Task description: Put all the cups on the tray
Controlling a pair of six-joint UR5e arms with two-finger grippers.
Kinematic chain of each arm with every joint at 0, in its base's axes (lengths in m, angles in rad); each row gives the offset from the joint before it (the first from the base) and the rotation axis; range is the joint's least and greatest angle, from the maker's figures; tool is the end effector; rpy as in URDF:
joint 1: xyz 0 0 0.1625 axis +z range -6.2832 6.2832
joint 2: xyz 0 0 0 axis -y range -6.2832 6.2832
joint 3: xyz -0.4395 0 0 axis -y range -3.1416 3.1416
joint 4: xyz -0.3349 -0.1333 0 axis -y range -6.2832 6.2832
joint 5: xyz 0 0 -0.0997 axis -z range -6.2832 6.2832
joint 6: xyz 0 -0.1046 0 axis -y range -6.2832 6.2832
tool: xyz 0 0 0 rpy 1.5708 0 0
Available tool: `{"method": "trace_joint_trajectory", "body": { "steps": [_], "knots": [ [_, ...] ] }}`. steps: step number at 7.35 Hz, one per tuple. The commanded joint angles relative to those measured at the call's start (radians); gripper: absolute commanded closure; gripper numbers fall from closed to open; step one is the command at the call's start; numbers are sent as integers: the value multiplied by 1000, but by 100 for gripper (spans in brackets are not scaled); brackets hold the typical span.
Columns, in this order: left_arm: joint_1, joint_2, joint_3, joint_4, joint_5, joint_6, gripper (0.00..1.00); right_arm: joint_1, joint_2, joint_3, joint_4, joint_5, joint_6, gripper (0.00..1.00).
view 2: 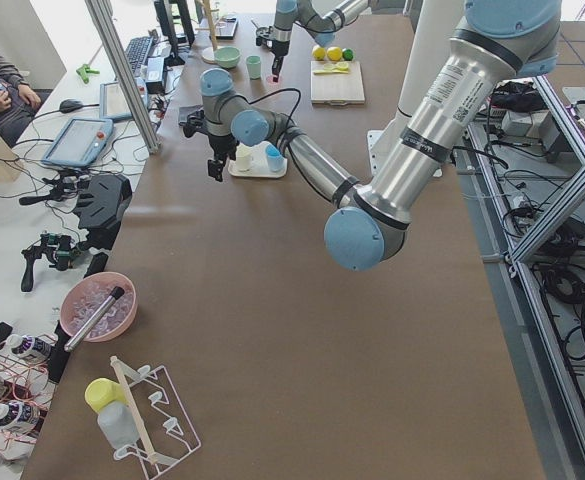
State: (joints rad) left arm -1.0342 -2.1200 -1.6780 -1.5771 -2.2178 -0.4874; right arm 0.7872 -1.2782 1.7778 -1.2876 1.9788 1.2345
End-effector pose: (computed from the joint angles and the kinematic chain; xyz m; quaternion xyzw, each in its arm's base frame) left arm 0.2590 -0.5728 0.3374 0.1216 0.4132 0.1254 0.8937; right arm -0.3296 -0.4609 0.4206 0.0405 -0.4159 0.1270 0.8996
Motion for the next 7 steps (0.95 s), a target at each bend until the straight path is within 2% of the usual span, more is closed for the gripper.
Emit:
{"method": "trace_joint_trajectory", "body": {
  "steps": [1, 3, 4, 5, 6, 7],
  "knots": [
    [2, 0, 0, -1, 1, -5, 1, -101, 185, -20, -163, -67, 133, 100],
    [6, 0, 3, -1, 3, -7, 1, -152, 328, -156, -167, -116, 192, 100],
    [8, 0, 3, -1, 3, -10, 1, -167, 344, -176, -165, -124, 195, 100],
    [8, -2, 3, -1, 3, -11, 1, -175, 343, -175, -165, -124, 198, 63],
    [14, -2, 3, -3, 3, -11, 1, -181, 336, -164, -165, -132, 198, 1],
    [17, -2, 3, -3, 3, -11, 1, -180, 336, -147, -165, -146, 197, 0]
  ]
}}
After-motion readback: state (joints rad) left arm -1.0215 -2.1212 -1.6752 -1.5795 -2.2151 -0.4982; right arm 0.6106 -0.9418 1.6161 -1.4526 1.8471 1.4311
